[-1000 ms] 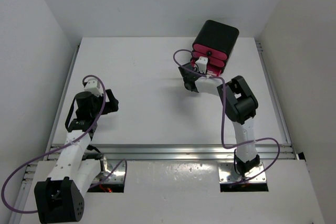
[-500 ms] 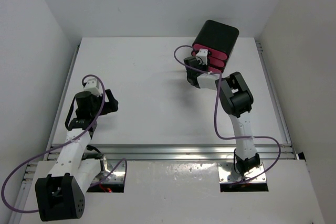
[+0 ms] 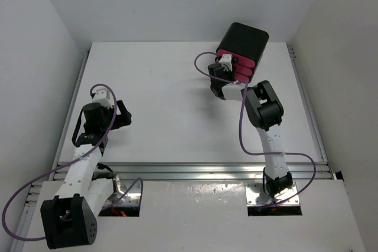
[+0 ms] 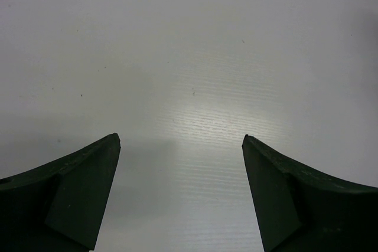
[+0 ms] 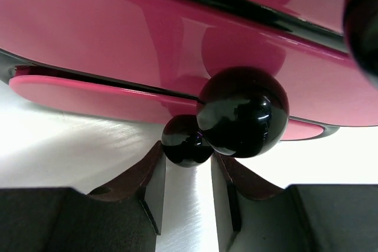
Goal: Organize the makeup
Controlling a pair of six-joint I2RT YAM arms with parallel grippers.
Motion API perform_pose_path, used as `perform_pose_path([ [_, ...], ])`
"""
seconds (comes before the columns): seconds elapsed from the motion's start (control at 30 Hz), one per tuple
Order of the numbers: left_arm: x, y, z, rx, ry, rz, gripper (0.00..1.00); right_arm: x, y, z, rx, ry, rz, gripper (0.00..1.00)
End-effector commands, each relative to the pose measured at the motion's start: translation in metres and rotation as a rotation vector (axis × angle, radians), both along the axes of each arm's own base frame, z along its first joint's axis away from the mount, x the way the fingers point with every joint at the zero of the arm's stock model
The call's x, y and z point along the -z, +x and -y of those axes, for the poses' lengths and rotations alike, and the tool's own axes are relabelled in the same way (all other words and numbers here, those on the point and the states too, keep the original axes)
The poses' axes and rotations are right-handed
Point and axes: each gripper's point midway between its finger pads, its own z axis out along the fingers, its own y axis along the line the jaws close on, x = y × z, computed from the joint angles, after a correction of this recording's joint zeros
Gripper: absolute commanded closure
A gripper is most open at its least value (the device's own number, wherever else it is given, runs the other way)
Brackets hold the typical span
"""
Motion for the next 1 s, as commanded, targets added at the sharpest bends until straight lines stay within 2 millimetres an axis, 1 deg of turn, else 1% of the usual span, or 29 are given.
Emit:
perform_pose_path([
  [0.0,-0.012,0.008,-0.002,-0.005,-0.011,0.044,0.10,-0.033,0.020,-0.012,-0.021,0.054,0.127,0.75],
  [0.03,-0.012,0.008,-0.002,-0.005,-0.011,0.044,0.10,-0.033,0.020,-0.012,-0.024,0.054,0.124,0.75],
  [0.1,-0.012,0.008,-0.002,-0.005,-0.011,0.044,0.10,-0.036,0.018,-0.011,-0.023,0.060,0.132,0.70],
  [0.13,-0.012,0.008,-0.002,-0.005,-0.011,0.044,0.10,-0.038,0.017,-0.015,-0.035,0.070,0.137,0.67],
  [0.17,-0.012,0.008,-0.002,-0.005,-0.011,0.044,0.10,-0.034,0.010,-0.016,-0.045,0.083,0.127,0.58],
  [0.2,-0.012,0.008,-0.002,-0.005,-0.011,0.044,0.10,-0.041,0.009,-0.020,-0.061,0.104,0.140,0.52],
  [0.23,-0.012,0.008,-0.002,-0.005,-0.011,0.044,0.10,-0.037,0.003,-0.020,-0.069,0.108,0.129,0.49],
  [0.27,-0.012,0.008,-0.002,-0.005,-0.011,0.044,0.10,-0.036,0.000,-0.026,-0.082,0.118,0.129,0.46],
  [0.3,-0.012,0.008,-0.002,-0.005,-0.011,0.044,0.10,-0.040,-0.009,-0.023,-0.084,0.117,0.129,0.41],
  [0.33,-0.012,0.008,-0.002,-0.005,-0.011,0.044,0.10,-0.043,-0.012,-0.028,-0.093,0.119,0.134,0.40],
  [0.37,-0.012,0.008,-0.002,-0.005,-0.011,0.044,0.10,-0.053,-0.015,-0.027,-0.081,0.118,0.155,0.38],
  [0.4,-0.012,0.008,-0.002,-0.005,-0.011,0.044,0.10,-0.056,-0.024,-0.028,-0.084,0.111,0.158,0.37],
  [0.43,-0.012,0.008,-0.002,-0.005,-0.011,0.044,0.10,-0.058,-0.028,-0.028,-0.080,0.096,0.163,0.35],
  [0.47,-0.012,0.008,-0.002,-0.005,-0.011,0.044,0.10,-0.074,-0.036,-0.025,-0.069,0.085,0.207,0.33],
  [0.5,-0.012,0.008,-0.002,-0.005,-0.011,0.044,0.10,-0.077,-0.041,-0.030,-0.092,0.066,0.205,0.31],
  [0.53,-0.014,0.008,-0.002,-0.005,-0.009,0.053,0.10,-0.090,-0.043,-0.031,-0.101,0.074,0.231,0.30],
  [0.57,-0.014,0.008,-0.002,-0.005,-0.009,0.053,0.10,-0.087,-0.050,-0.032,-0.121,0.067,0.219,0.28],
  [0.6,-0.014,0.008,-0.002,-0.005,-0.009,0.053,0.10,-0.100,-0.060,-0.033,-0.147,0.083,0.227,0.24],
  [0.63,-0.014,0.008,-0.002,-0.005,-0.009,0.053,0.10,-0.101,-0.065,-0.035,-0.169,0.098,0.217,0.22],
  [0.67,-0.010,0.006,-0.002,-0.005,-0.011,0.043,0.10,-0.080,-0.083,-0.024,-0.173,0.074,0.115,0.21],
  [0.7,-0.010,0.006,-0.002,-0.005,-0.011,0.043,0.10,-0.073,-0.088,-0.027,-0.196,0.142,0.086,0.19],
  [0.73,-0.011,0.007,-0.002,-0.005,-0.010,0.052,0.10,-0.084,-0.103,-0.019,-0.197,0.173,0.081,0.14],
  [0.77,-0.011,0.007,-0.002,-0.005,-0.010,0.052,0.10,-0.055,-0.128,0.002,-0.162,0.209,-0.070,0.11],
  [0.8,-0.011,0.007,-0.002,-0.005,-0.010,0.052,0.10,-0.062,-0.139,0.010,-0.143,0.231,-0.084,0.08],
  [0.83,-0.011,0.007,-0.002,-0.005,-0.010,0.052,0.10,-0.051,-0.170,0.040,-0.071,0.212,-0.219,0.05],
  [0.87,-0.011,0.008,-0.004,-0.013,-0.005,0.051,0.10,-0.057,-0.179,0.043,-0.057,0.276,-0.228,0.03],
  [0.9,-0.007,0.006,-0.003,-0.013,-0.007,0.042,0.10,-0.055,-0.187,0.072,0.022,0.299,-0.255,0.00],
  [0.93,-0.006,0.007,-0.004,-0.013,-0.007,0.041,0.10,-0.049,-0.218,0.086,0.064,0.287,-0.361,0.00],
  [0.97,-0.008,0.009,-0.004,-0.013,-0.005,0.053,0.10,-0.055,-0.226,0.094,0.085,0.310,-0.362,0.00],
])
